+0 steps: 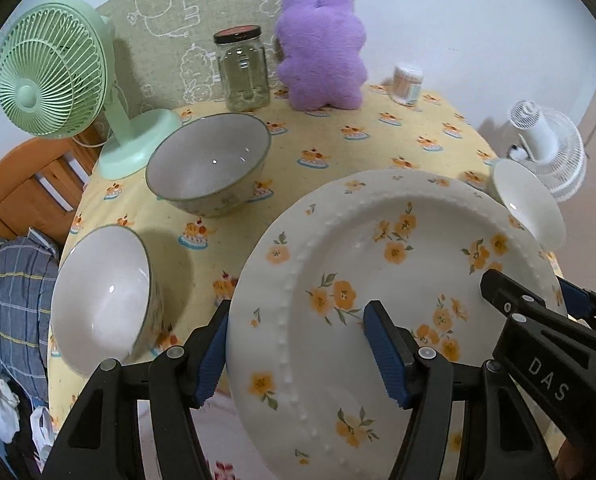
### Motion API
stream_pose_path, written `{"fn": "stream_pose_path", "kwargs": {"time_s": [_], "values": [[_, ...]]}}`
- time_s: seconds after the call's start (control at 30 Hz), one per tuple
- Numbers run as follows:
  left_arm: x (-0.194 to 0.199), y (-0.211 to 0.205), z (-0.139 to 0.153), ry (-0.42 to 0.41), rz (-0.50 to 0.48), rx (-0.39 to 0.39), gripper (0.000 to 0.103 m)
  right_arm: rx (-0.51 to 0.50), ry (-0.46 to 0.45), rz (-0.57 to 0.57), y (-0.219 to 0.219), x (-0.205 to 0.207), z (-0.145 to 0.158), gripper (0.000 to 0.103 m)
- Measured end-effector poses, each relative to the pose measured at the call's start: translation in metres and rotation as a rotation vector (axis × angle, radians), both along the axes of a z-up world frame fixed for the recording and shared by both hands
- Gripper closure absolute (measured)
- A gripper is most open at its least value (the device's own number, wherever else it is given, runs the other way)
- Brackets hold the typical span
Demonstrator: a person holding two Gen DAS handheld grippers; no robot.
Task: Organize plates and bowls
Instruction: 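Lower the held plate with both grippers onto the other orange-flower plate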
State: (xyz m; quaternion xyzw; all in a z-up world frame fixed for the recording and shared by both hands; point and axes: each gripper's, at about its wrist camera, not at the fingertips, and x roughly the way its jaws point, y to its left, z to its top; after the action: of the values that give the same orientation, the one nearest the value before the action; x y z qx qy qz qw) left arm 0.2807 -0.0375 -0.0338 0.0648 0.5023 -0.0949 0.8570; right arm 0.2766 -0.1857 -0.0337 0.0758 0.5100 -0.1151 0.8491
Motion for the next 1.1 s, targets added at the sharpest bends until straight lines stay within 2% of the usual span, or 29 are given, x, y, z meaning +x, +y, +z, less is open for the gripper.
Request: {"fn": "stream_pose_path", "kwargs": {"time_s": [0.23, 0.53, 0.77, 1.1], "values": [[-0.038, -0.007, 0.001, 0.004, -0.053, 0.004, 0.037, -0.013, 0.001, -0.029, -0.004, -0.044, 0.006, 0.040], [-0.081, -0.023, -0.005, 0.045, -0.056, -0.006, 0.037, -0.019, 0.038, -0.003, -0.015, -0.089, -0.003, 0.040], [-0.105, -0.033, -0.015, 0.090, -0.016, -0.046, 0.037, -0.017, 0.058, 0.040, -0.032, -0.115, -0.010, 0.040], [-0.137, -0.054, -0.032, 0.143, 0.049, -0.034, 0.037, -0.025, 0.087, 0.115, -0.052, -0.134, -0.019, 0.040]]}}
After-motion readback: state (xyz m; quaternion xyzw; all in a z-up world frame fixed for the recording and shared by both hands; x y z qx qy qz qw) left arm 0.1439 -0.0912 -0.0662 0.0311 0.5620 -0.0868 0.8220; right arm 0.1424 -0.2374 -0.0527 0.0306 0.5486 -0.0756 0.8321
